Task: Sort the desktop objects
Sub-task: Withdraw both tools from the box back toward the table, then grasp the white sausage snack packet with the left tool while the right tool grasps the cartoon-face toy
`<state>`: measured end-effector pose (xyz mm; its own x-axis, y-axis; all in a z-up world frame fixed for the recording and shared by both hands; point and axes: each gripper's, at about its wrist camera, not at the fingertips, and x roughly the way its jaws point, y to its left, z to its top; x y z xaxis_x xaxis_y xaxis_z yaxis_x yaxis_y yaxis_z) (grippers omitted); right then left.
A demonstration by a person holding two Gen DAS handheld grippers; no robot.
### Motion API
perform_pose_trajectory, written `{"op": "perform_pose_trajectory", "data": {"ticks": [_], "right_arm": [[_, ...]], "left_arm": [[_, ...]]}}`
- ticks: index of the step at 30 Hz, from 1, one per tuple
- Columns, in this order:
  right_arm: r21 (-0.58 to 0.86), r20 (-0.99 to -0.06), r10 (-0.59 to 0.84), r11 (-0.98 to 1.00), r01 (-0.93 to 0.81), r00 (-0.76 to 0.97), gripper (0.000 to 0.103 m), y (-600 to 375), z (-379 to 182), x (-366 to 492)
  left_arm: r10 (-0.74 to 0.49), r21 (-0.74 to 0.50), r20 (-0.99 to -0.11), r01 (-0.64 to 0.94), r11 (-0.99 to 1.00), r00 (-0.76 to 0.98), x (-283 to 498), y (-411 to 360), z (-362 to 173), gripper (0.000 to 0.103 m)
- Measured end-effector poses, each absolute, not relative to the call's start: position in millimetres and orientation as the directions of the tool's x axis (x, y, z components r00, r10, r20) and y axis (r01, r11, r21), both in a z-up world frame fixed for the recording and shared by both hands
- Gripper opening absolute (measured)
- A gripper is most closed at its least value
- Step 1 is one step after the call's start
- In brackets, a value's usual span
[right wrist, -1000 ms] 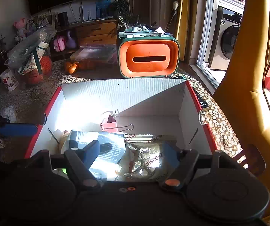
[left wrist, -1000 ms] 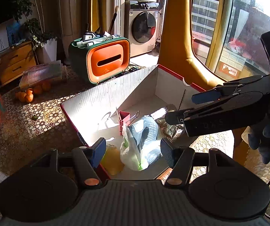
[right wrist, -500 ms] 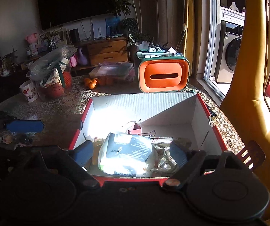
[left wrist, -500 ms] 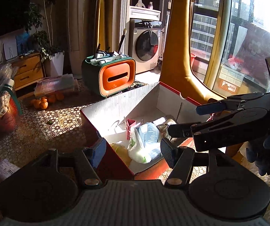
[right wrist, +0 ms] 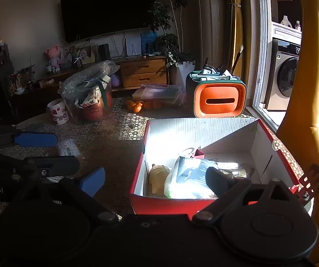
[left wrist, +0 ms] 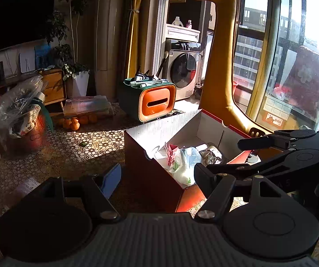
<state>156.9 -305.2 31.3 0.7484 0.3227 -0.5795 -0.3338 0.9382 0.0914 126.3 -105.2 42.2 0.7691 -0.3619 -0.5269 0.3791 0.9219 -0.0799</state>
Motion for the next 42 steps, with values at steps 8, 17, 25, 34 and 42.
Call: {"op": "perform_pose_trajectory", "data": {"ticks": [8,17,25,34,42], "right_arm": [[0.072,-0.574,0.332,0.931,-0.358,0.748,0.098,-270.6,31.1,139.8],[0.057,-0.575,0.356,0.916,-0.398,0.736,0.098,-219.2,21.0,131.7],[0.048,-0.583,0.377,0.9,-0.433,0.719,0.098,-176.0,11.3,127.3],[0.022,-0.605,0.397,0.875,-0.484,0.69,0.098,-128.4,-9.3,124.5],[0.031,-0.619,0.416,0.861,-0.508,0.666,0.098,-93.7,-28.9,128.3]], "left_arm": [[-0.332,-0.078,-0.507,0.341,0.937,0.795,106.9,-58.3,39.4,0.083],[-0.281,-0.09,-0.5,0.273,0.958,0.819,93.8,0.2,30.6,0.084],[-0.231,-0.103,-0.499,0.207,0.973,0.835,89.6,56.3,17.1,0.088],[-0.199,-0.125,-0.511,0.157,0.98,0.836,95.0,107.3,-3.8,0.102],[-0.168,-0.128,-0.542,0.117,0.985,0.823,103.0,153.3,-30.3,0.102]]}}
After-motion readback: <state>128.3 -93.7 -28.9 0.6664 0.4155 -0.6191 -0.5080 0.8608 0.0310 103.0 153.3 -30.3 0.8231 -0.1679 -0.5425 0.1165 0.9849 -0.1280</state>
